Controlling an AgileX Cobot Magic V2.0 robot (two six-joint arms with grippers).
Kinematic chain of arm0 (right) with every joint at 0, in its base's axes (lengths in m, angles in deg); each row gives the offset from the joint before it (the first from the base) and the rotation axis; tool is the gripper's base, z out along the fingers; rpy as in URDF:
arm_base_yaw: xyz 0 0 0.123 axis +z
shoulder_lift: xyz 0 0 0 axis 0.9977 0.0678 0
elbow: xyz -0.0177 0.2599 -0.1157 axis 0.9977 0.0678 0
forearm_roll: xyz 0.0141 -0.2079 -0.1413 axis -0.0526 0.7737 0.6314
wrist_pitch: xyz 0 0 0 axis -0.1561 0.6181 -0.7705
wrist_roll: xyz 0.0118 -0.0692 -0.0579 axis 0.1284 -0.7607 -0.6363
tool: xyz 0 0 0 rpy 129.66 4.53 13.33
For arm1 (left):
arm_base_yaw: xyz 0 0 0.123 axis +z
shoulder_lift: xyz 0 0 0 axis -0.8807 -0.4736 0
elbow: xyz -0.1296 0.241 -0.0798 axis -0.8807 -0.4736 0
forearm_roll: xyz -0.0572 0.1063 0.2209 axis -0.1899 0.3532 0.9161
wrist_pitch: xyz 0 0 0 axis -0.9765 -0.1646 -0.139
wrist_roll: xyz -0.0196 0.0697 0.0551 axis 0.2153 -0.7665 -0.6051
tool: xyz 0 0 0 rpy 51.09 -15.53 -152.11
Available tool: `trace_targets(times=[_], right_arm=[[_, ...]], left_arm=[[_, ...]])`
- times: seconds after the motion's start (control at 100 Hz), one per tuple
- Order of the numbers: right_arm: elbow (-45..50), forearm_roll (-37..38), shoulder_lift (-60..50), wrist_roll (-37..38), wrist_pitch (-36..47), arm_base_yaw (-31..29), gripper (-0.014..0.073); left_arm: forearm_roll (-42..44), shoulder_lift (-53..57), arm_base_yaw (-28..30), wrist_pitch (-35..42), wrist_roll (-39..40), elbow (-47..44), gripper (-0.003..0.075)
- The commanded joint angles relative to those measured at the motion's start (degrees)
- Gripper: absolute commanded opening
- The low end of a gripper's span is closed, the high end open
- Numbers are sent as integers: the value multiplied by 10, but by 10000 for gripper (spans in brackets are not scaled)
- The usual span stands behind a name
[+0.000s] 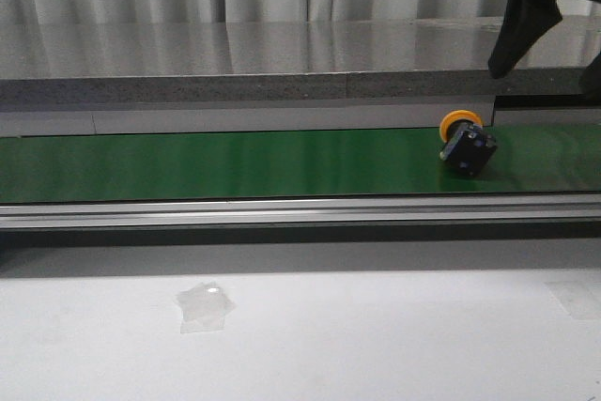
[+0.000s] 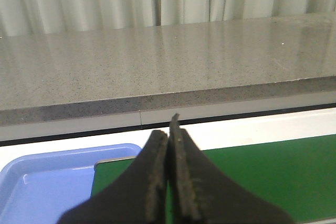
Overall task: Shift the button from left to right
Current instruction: 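Lower the right gripper onto the button at the belt's far end, then grasp the button with the right gripper and lift it off the belt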
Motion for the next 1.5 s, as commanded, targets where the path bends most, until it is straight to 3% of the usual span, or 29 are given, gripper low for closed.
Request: trace_targets(times=[0.0, 0.45, 0.52, 0.69, 0.77, 0.99, 1.15, 1.49], right_arm=[[-28, -25, -3, -14, 25, 1, 624], [-33, -52, 74, -38, 39, 1, 597], [-33, -52, 82, -38, 40, 1, 528], [-33, -52, 88, -38, 37, 1, 232], [-33, -52, 88, -38, 34, 0, 162], [-46, -36, 79, -38, 7, -2, 158], [-103, 17, 68, -38, -51, -18, 158], [-212, 135, 68, -38, -136, -136, 158]], left_arm=[[-7, -1, -3, 45, 2, 17, -20], [-7, -1, -3, 45, 2, 17, -20], [-7, -1, -3, 45, 2, 17, -20], [-7, -1, -3, 45, 2, 17, -20], [-7, -1, -3, 45, 2, 17, -20], [-7, -1, -3, 45, 2, 17, -20], [-7, -1, -3, 45, 2, 17, -20], [-7, -1, -3, 44, 2, 17, -20]])
